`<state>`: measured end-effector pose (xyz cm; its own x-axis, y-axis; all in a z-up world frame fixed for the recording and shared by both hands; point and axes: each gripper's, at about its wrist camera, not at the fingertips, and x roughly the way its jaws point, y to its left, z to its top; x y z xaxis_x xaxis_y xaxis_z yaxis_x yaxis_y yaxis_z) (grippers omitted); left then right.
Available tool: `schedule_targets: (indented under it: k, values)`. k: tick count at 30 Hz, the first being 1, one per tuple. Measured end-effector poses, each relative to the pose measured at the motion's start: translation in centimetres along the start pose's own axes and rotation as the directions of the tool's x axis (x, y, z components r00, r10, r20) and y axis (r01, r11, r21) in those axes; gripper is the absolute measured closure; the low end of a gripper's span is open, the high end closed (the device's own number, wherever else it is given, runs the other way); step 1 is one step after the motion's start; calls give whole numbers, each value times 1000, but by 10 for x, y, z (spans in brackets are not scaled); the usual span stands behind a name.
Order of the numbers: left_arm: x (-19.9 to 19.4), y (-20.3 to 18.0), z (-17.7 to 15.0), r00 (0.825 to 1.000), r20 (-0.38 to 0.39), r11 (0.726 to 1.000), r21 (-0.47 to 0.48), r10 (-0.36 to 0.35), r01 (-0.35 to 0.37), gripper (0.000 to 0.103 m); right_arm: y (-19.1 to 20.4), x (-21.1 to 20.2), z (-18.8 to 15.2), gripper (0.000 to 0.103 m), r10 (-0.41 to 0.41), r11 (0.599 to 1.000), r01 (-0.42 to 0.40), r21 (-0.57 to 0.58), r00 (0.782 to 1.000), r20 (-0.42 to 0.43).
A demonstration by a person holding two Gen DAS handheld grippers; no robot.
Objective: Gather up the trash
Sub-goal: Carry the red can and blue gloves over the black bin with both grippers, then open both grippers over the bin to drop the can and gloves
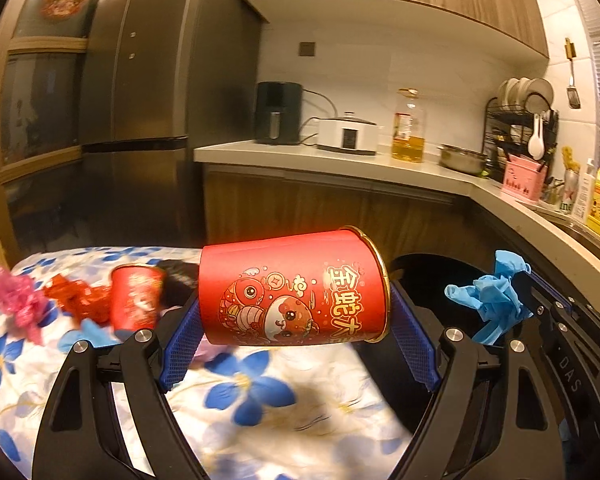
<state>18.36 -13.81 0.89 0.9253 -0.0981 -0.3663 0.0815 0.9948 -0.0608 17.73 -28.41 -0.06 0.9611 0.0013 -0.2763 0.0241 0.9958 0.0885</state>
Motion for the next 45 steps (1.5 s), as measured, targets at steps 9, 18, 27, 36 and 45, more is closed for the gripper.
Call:
schedule_targets:
  k: [9,18,27,36,45]
  values:
    - [24,-43,9,997,0,996,26,-80,80,21,-40,13,7,98,-63,997,62,40,998,22]
    - [53,-78,9,992,-21,991,54,-123,124,21,-65,35,7,98,-74,996,74,49,997,1]
    - [75,-92,9,988,-53,987,65,-145,148,21,-75,53,2,97,-65,997,66,48,997,-29]
    - [88,-93,9,986,-72,986,66,-148,153,21,-81,68,-4,89,-61,997,64,50,996,-69]
    - [98,-98,3,982,-99,984,71,-158,165,20,-91,66,-9,65,-100,992,105,66,993,-68]
